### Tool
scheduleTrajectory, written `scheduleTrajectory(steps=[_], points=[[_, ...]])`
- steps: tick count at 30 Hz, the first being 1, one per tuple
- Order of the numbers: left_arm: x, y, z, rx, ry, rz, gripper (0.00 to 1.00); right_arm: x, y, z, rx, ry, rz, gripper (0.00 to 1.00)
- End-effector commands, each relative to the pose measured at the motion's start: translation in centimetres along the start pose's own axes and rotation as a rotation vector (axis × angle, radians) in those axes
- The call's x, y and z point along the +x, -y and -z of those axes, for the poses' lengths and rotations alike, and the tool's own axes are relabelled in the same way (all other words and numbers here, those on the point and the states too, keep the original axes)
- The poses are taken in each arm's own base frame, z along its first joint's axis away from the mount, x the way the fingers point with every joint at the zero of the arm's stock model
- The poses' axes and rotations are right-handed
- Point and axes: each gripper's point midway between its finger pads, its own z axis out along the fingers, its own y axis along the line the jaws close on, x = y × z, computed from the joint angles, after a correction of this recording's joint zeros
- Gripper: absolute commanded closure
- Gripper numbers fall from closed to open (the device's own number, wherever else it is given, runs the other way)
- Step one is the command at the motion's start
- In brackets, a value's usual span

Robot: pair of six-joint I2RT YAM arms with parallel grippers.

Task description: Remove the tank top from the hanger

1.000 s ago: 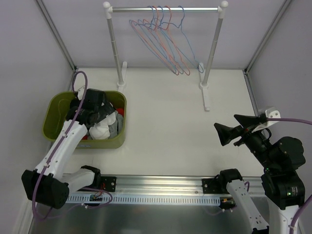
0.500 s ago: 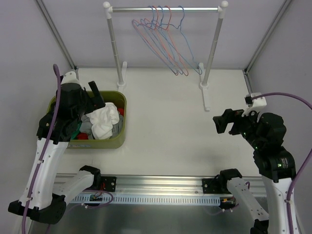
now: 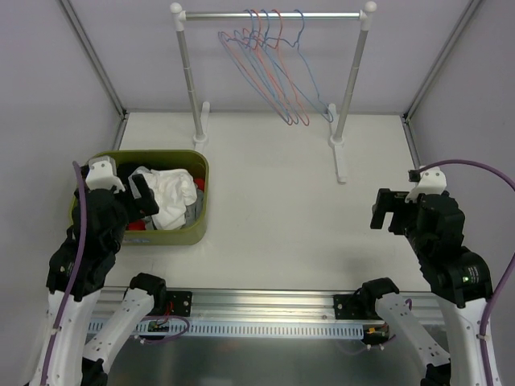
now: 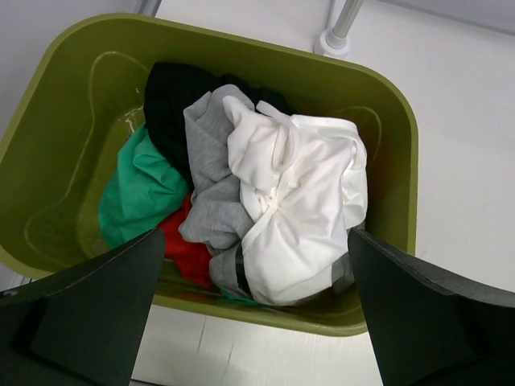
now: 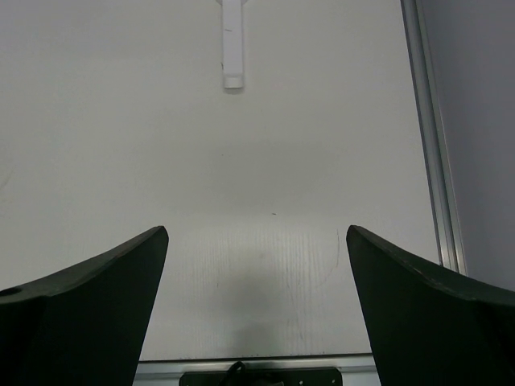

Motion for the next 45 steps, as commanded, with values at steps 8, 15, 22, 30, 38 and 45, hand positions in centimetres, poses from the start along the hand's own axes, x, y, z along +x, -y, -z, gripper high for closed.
scheduleTrajectory(steps=[8, 15, 22, 30, 38, 45], points=[[3.1, -0.2, 1.3, 0.086, 0.071, 0.027, 0.01, 1.9, 1.9, 1.7, 0.064, 0.024, 0.017, 0.01], [5.2, 0.3, 0.1, 0.111, 0.059, 0.053, 0.01, 1.7, 1.8, 2.2, 0.049, 0.052, 0.015, 0.0], [6.1, 1.2, -1.1, 0.126, 0.003, 0.044, 0.01, 1.2, 1.8, 2.2, 0.05, 0.071, 0.018, 0.01], [6.3, 1.2, -1.3, 0.123, 0.002, 0.05, 0.01, 1.1, 1.1, 1.5, 0.023, 0.061, 0.014, 0.01], [6.5, 0.9, -1.6, 0.101, -0.006, 0.055, 0.01, 0.8, 0.1, 1.1, -0.02, 0.069, -0.008, 0.0], [6.5, 0.7, -1.7, 0.089, -0.002, 0.059, 0.01, 0.9, 0.1, 0.9, -0.019, 0.068, -0.009, 0.01]])
